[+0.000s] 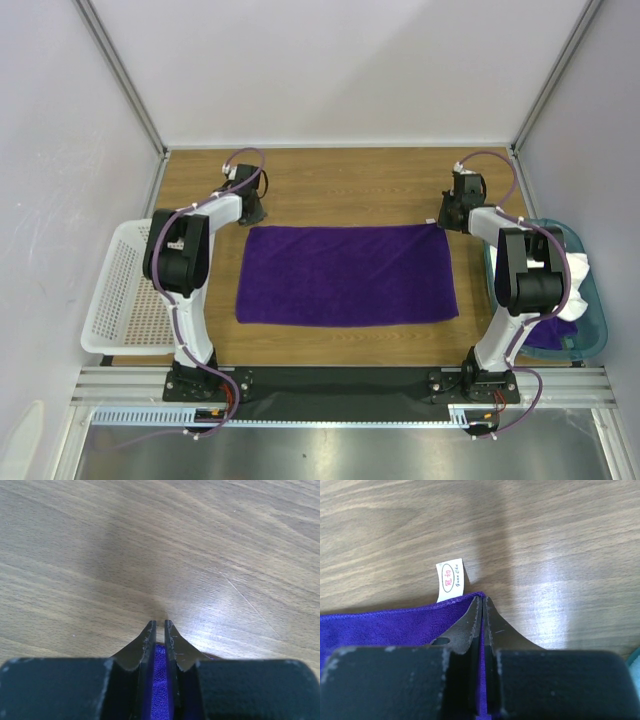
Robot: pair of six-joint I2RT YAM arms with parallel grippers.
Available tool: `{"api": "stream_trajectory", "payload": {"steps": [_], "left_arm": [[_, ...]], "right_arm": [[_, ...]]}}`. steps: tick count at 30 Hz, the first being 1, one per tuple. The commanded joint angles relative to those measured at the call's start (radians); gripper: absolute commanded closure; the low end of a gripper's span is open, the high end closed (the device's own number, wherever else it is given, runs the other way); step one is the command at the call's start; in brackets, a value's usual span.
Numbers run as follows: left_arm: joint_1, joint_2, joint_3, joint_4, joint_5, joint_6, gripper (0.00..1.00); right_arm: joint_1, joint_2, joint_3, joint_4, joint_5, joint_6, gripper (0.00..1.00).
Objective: Fold and stack the towels
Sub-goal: Flatten out the crumpled towel, then fold the towel
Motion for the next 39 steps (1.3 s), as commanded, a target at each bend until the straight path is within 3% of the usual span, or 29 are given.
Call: {"api": "stream_trajectory", "payload": {"steps": [1,4,5,7,9,13,20,29,39], "left_arm": [[0.008,-0.010,0.006,0.019,0.001,0.021,0.82],[0.008,-0.052,-0.037,0.077,0.006,0.036,0.80],[0.008,-0.079,-0.042,0.088,0.006,0.048,0.78],[0.008,-0.113,-0.045,0.087,-0.006,0.058,0.77],[0.005,-0.174,-0.059,0.094,0.001,0.059,0.71],[-0.028,-0.304,-0.140,0.136,-0.006,0.044,0.67],[-0.074,-0.398,-0.270,0.186,-0.041,-0.062,0.66],[-0.072,-0.288,-0.292,0.196,-0.032,-0.169,0.68],[-0.040,-0.193,-0.281,0.193,-0.011,-0.277,0.74]], "right_arm": [[-0.005,0.021,0.052,0.000,0.029,0.015,0.97],[-0.007,0.026,0.070,-0.013,0.040,0.014,0.89],[-0.005,0.024,0.085,-0.023,0.044,0.014,0.78],[-0.007,0.012,0.101,-0.042,0.032,0.011,0.70],[-0.005,-0.017,0.122,-0.064,-0.010,0.012,0.47],[-0.002,-0.106,0.127,-0.093,-0.035,0.053,0.33],[0.028,-0.244,0.044,-0.136,-0.026,0.173,0.30],[0.033,-0.339,-0.174,-0.138,0.025,0.365,0.33],[0.033,-0.430,-0.246,-0.179,0.064,0.406,0.34]]}}
